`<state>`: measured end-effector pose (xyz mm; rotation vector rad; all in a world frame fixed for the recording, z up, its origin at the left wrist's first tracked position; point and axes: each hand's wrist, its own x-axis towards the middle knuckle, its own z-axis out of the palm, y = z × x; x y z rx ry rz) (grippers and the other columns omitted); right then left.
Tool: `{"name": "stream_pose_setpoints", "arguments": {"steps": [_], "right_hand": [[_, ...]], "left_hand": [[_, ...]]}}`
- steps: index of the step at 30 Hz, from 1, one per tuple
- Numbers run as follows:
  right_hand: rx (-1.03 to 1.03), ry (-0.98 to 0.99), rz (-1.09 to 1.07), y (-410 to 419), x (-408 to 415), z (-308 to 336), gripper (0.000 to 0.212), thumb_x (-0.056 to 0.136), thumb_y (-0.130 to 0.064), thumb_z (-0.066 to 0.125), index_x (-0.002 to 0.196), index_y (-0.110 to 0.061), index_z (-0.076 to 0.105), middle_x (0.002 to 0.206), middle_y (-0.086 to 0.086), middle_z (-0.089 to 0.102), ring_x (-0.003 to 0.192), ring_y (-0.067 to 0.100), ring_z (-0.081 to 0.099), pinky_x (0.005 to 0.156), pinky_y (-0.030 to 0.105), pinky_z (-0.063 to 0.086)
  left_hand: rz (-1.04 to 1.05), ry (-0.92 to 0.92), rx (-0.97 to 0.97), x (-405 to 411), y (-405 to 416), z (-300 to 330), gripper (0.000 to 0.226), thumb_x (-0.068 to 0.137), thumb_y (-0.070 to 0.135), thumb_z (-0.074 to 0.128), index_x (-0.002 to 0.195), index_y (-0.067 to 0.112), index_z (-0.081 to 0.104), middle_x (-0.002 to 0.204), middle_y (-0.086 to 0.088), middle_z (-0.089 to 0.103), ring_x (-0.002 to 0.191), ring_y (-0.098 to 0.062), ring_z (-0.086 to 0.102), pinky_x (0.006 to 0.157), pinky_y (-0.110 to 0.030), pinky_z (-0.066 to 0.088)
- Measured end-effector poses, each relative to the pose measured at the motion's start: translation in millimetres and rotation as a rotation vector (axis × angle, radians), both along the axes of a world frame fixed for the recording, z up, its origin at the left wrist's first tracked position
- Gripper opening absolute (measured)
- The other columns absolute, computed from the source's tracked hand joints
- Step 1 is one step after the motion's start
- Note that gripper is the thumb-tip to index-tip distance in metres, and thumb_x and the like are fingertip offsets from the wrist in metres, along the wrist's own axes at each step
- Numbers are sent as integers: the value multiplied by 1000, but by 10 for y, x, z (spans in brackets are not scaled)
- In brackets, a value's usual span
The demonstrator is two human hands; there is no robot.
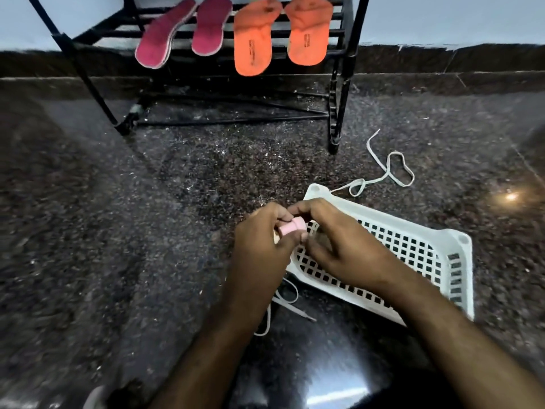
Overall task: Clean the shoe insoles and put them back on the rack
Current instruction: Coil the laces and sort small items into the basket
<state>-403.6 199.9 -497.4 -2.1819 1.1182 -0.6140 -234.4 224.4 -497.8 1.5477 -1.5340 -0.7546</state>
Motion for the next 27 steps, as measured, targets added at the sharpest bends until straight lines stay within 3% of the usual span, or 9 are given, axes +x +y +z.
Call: {"name": "stream_pose_setpoints", "arguments": {"steps": [2,4,7,9,13,17,22,27], "right_hand": [[-12,-7,-2,23,11,-25,40,97,-19,55,135,-25,47,121,-13,53,102,-3,56,83,14,42],[-54,12,-4,34,-13,-33,38,95,-21,57,133,-25,50,120,-11,55,108,3,55,90,22,46],[-134,71,-103,60,-119,-26,29,92,-24,61,120,-27,56,111,-11,61,100,8,59,85,36,51],[-143,53,-231,28,-170,-32,26,91,-25,65,116,-29,59,107,-12,65,96,8,62,84,38,53],[-68,8,-563,-33,-439,-42,20,94,-33,65,113,-27,62,100,-9,70,90,10,64,82,32,52],[123,166,-503,-88,-460,-154,20,95,-33,63,114,-27,59,98,-6,70,84,11,64,80,33,53],[227,278,-380,-67,-397,-146,23,95,-37,61,117,-31,57,98,-5,67,82,13,60,75,29,48],[278,202,-364,-17,-453,-95,19,96,-43,58,109,-30,59,90,-11,65,82,9,60,74,29,48]], "left_hand": [[67,23,-24,-48,21,13,22,77,18,85,87,19,65,79,8,69,73,-6,63,69,-30,50],[99,31,-39,-99,54,36,22,76,20,85,84,19,64,76,8,69,71,-6,63,67,-31,49],[37,81,-2,-170,103,37,21,78,27,85,90,23,67,81,10,70,77,-6,65,73,-36,53],[7,112,24,-155,102,19,25,80,28,83,100,25,68,89,11,72,85,-6,67,80,-37,56],[-98,-92,13,-228,144,-78,42,82,21,81,121,21,66,109,10,68,99,-8,61,89,-26,46],[-170,-253,4,-326,166,-199,50,82,16,80,129,9,64,118,-8,68,108,-23,61,90,-23,38],[-148,-226,49,-296,129,-185,39,82,21,81,117,9,70,93,-3,71,87,-19,64,76,-20,42],[-123,-213,108,-281,131,-108,39,85,37,79,113,11,70,77,-1,67,74,-16,63,69,-25,47]]}}
